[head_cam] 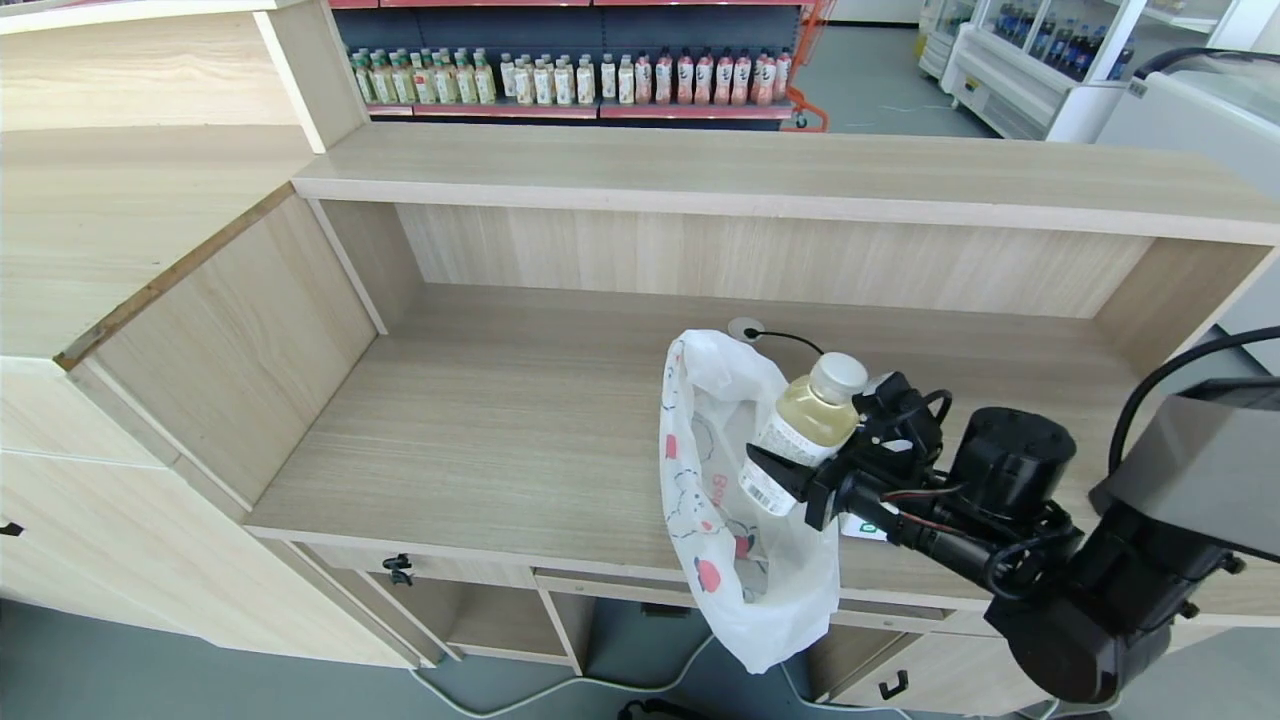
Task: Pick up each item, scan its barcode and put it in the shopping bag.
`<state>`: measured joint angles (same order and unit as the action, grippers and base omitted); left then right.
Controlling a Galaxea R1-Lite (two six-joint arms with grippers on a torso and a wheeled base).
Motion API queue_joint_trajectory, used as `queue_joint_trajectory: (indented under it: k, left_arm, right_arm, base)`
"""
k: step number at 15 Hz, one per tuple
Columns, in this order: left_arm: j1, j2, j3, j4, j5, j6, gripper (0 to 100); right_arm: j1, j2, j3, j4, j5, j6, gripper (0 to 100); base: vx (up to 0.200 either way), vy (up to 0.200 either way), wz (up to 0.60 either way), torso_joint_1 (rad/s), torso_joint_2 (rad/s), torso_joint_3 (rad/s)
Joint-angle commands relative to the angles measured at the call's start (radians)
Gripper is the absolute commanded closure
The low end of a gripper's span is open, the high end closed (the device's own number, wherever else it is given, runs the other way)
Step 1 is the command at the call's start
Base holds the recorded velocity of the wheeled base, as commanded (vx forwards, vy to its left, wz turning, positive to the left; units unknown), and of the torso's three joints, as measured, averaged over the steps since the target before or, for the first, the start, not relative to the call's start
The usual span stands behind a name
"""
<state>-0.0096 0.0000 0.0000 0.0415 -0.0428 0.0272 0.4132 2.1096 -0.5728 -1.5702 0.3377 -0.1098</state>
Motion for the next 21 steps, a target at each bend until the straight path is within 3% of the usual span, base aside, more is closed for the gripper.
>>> queue_joint_trajectory:
  k: [1,6,16,17,21]
  left_arm:
    - [0.000,0.002,0.000,0.000,0.000,0.000,0]
    - [0.000,0.002,0.000,0.000,0.000,0.000,0]
    - [0.000,0.002,0.000,0.000,0.000,0.000,0]
    - [0.000,0.002,0.000,0.000,0.000,0.000,0]
    - [0.000,0.002,0.000,0.000,0.000,0.000,0]
  right_arm:
    - [-0.004,0.115,-0.085,-0.001,0.018,-0.001,100]
    - [0.027,0.211,-0.199,-0.001,0.081,0.002,100]
    - [0.021,0.310,-0.254,-0.001,0.081,-0.001,100]
    - [0.021,0.308,-0.251,-0.001,0.081,-0.002,0]
    - [0.016,0.190,-0.214,-0.001,0.133,0.047,0]
  base:
    - [0.000,0.000,0.00,0.000,0.00,0.000]
    - [0.000,0.000,0.00,0.000,0.00,0.000]
    - [0.000,0.000,0.00,0.000,0.00,0.000]
    - [0.000,0.000,0.00,0.000,0.00,0.000]
    - [0.000,0.000,0.00,0.000,0.00,0.000]
